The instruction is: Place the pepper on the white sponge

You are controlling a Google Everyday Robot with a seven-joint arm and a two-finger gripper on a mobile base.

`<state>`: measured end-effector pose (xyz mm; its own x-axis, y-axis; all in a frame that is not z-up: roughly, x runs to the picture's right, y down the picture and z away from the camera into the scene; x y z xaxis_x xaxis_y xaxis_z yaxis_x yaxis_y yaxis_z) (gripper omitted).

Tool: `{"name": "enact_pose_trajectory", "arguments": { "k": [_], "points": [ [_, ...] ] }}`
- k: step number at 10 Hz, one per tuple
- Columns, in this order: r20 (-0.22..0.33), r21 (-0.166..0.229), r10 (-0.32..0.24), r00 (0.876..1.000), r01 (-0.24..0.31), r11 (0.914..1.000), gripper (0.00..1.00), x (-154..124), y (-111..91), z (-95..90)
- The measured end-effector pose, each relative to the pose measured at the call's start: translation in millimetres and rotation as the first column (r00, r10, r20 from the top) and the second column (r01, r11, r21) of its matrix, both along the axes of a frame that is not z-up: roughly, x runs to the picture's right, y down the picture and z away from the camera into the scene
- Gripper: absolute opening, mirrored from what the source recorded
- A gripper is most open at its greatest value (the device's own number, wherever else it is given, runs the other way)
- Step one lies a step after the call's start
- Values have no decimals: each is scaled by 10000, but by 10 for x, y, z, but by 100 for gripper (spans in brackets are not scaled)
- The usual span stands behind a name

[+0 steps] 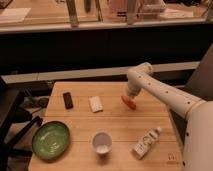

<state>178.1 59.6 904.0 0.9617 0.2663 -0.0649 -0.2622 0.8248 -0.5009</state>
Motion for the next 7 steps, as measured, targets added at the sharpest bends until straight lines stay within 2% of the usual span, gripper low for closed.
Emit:
{"name": "enact_pose_trajectory", "arguments": {
  "k": [2,7],
  "points": [
    [-146,-177,168,9998,-170,9997,80,96,57,50],
    [-267,-762,95,9996,-115,9970,80,41,262,213]
  ]
}}
